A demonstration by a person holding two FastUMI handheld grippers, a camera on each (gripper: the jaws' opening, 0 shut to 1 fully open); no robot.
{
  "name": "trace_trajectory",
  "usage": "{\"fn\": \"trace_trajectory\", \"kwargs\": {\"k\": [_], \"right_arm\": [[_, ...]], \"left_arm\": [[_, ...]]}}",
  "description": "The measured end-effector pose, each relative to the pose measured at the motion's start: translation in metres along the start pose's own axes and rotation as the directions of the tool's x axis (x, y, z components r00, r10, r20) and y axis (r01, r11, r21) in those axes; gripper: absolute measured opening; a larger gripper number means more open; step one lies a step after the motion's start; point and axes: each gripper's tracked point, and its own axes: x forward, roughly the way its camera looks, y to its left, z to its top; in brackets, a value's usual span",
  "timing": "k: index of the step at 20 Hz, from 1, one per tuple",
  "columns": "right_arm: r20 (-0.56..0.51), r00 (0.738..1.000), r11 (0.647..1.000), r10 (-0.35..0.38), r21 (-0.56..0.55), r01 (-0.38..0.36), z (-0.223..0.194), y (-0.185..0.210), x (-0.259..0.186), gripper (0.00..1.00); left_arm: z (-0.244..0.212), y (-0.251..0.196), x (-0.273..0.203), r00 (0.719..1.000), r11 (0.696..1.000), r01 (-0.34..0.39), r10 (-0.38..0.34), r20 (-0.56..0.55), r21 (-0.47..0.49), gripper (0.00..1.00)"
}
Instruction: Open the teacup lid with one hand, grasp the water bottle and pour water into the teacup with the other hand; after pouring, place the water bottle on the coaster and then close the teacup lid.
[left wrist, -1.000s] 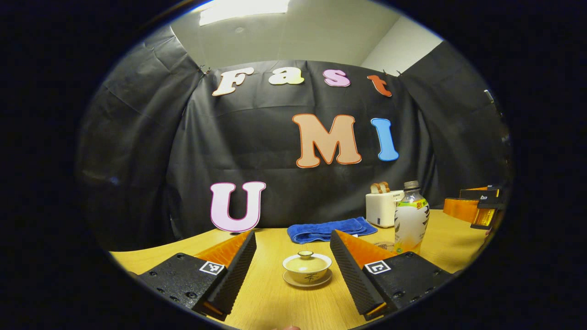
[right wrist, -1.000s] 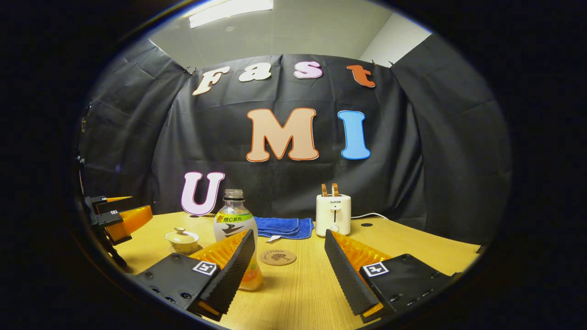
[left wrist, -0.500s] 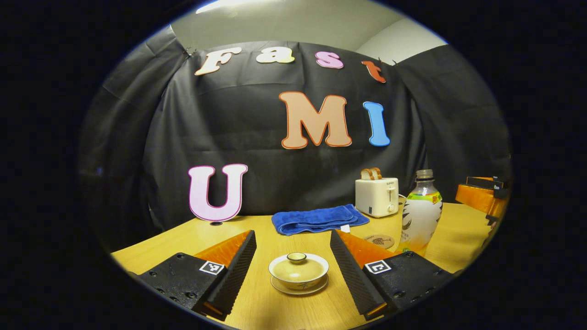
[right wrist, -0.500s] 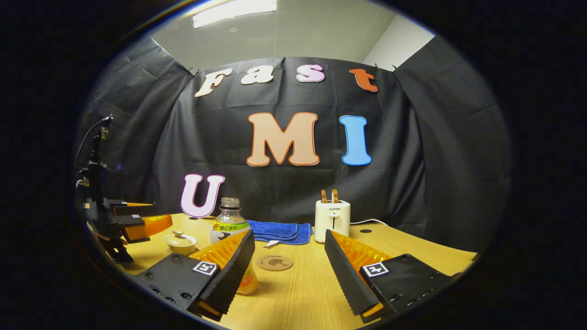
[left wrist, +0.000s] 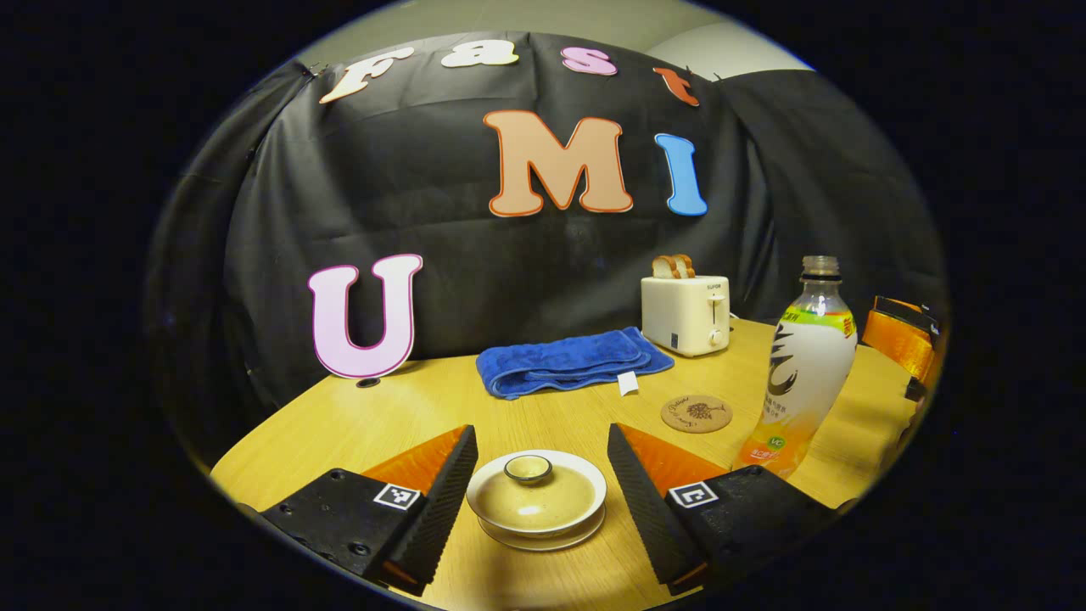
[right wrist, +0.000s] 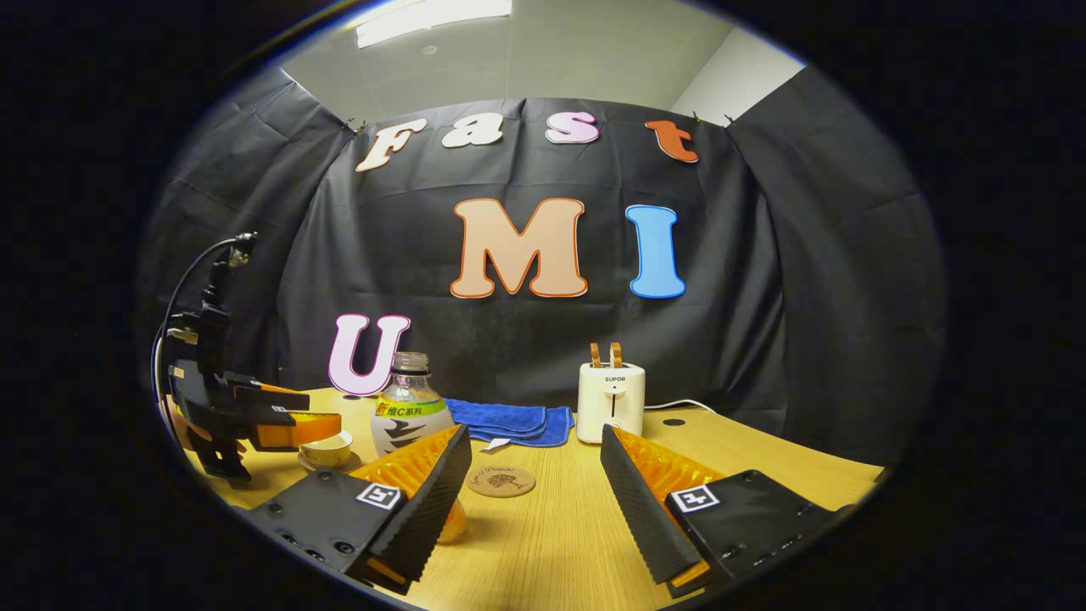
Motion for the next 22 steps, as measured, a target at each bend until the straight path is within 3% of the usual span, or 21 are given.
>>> {"fn": "trace_trajectory", "kwargs": {"k": [2, 4, 12, 15, 20, 21, 22], "right_arm": [[-0.004, 1.0, 1.0, -0.003, 0.0, 0.003, -0.003, -0.002, 0.002, 0.94], [-0.008, 1.0, 1.0, -0.004, 0.005, 0.005, -0.004, -0.004, 0.003, 1.0], [-0.014, 1.0, 1.0, 0.0, 0.01, 0.0, -0.007, -0.005, 0.006, 0.98], [-0.014, 1.0, 1.0, 0.004, 0.018, -0.003, -0.006, -0.004, 0.006, 0.98], [-0.023, 1.0, 1.0, 0.004, 0.029, -0.003, -0.006, -0.005, 0.008, 0.98], [-0.025, 1.0, 1.0, 0.004, 0.03, -0.003, -0.007, -0.005, 0.008, 0.94], [-0.025, 1.0, 1.0, 0.005, 0.03, -0.004, -0.006, -0.005, 0.008, 0.98]], "left_arm": [[-0.006, 0.001, 0.002, 1.0, 1.0, -0.004, 0.004, -0.027, -0.003, 0.83], [-0.01, 0.0, 0.004, 0.999, 1.0, -0.002, 0.002, -0.042, -0.007, 0.77], [-0.013, 0.004, 0.009, 0.997, 0.999, -0.003, 0.001, -0.071, -0.034, 0.55], [-0.014, 0.006, 0.009, 0.997, 1.0, -0.012, 0.011, -0.077, -0.021, 0.31], [-0.014, 0.005, 0.008, 0.995, 1.0, 0.003, -0.003, -0.097, 0.002, 0.3], [-0.014, 0.005, 0.009, 0.995, 1.0, 0.003, -0.002, -0.103, 0.01, 0.29], [-0.014, 0.004, 0.009, 0.994, 1.0, 0.008, -0.006, -0.111, 0.018, 0.3]]}}
